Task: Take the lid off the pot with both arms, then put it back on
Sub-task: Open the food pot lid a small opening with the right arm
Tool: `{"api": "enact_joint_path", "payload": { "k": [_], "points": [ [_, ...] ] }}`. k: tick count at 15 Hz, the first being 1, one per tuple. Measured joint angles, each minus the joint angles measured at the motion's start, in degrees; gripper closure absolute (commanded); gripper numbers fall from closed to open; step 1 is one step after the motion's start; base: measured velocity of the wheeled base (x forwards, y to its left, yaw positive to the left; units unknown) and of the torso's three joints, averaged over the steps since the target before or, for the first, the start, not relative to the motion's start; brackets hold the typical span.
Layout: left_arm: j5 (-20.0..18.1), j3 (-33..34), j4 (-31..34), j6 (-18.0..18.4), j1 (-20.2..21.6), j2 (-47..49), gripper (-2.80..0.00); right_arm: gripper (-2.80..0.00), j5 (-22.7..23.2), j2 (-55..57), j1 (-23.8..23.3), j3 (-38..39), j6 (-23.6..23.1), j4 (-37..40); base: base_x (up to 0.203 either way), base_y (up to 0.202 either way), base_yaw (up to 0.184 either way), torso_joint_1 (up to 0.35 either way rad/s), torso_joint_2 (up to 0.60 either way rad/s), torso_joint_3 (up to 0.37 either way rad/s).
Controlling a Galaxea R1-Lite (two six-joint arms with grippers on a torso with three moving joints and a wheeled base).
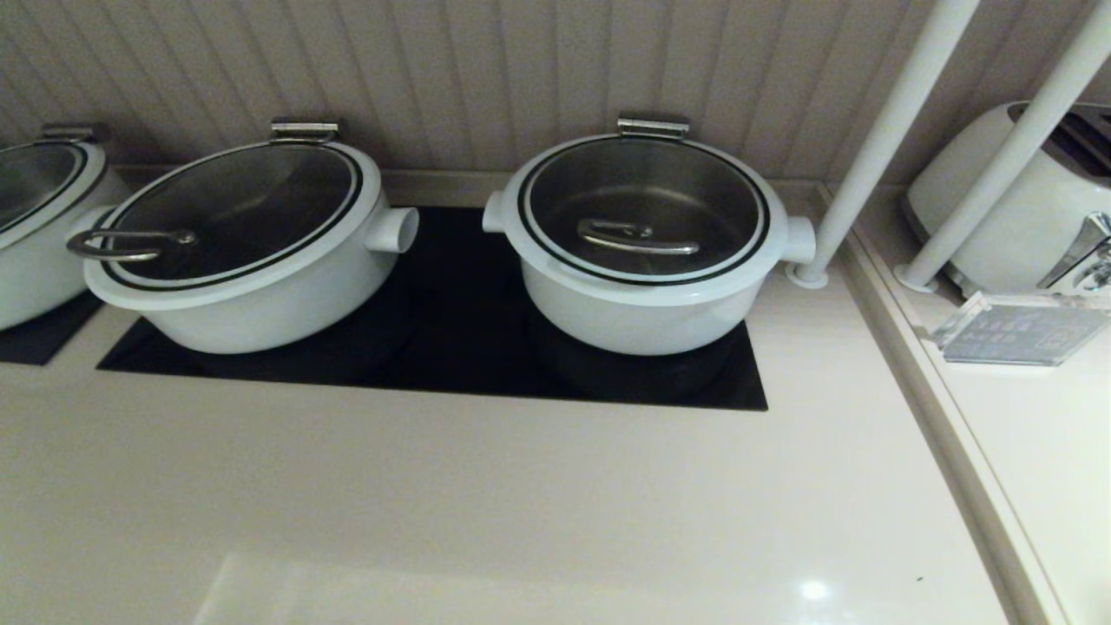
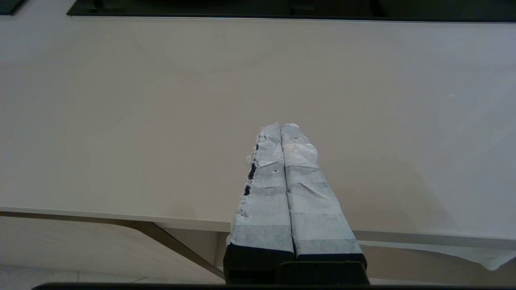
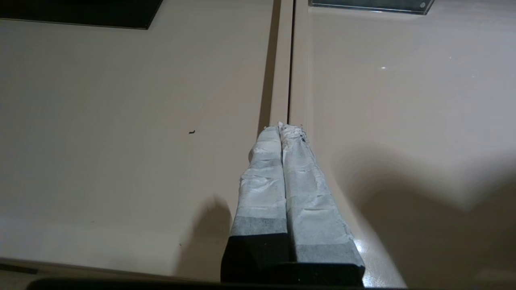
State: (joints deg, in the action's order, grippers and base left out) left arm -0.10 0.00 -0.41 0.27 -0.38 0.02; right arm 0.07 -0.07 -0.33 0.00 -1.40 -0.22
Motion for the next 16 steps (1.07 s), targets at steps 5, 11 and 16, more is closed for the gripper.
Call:
{"api": "enact_joint_path", "payload": {
  "k": [5,11,16],
  "points": [
    [0.0,0.0,0.0,0.0,0.0,0.0,0.0,0.0,0.0,0.0,0.0,0.0,0.0,0.0,0.0,0.0,0.0,0.0,0.0,0.0],
    [0.0,0.0,0.0,0.0,0.0,0.0,0.0,0.0,0.0,0.0,0.0,0.0,-0.2,0.0,0.0,0.0,0.0,0.0,0.0,0.0],
    [0.0,0.0,0.0,0.0,0.0,0.0,0.0,0.0,0.1,0.0,0.0,0.0,-0.9,0.0,0.0,0.0,0.0,0.0,0.0,0.0]
  ]
}}
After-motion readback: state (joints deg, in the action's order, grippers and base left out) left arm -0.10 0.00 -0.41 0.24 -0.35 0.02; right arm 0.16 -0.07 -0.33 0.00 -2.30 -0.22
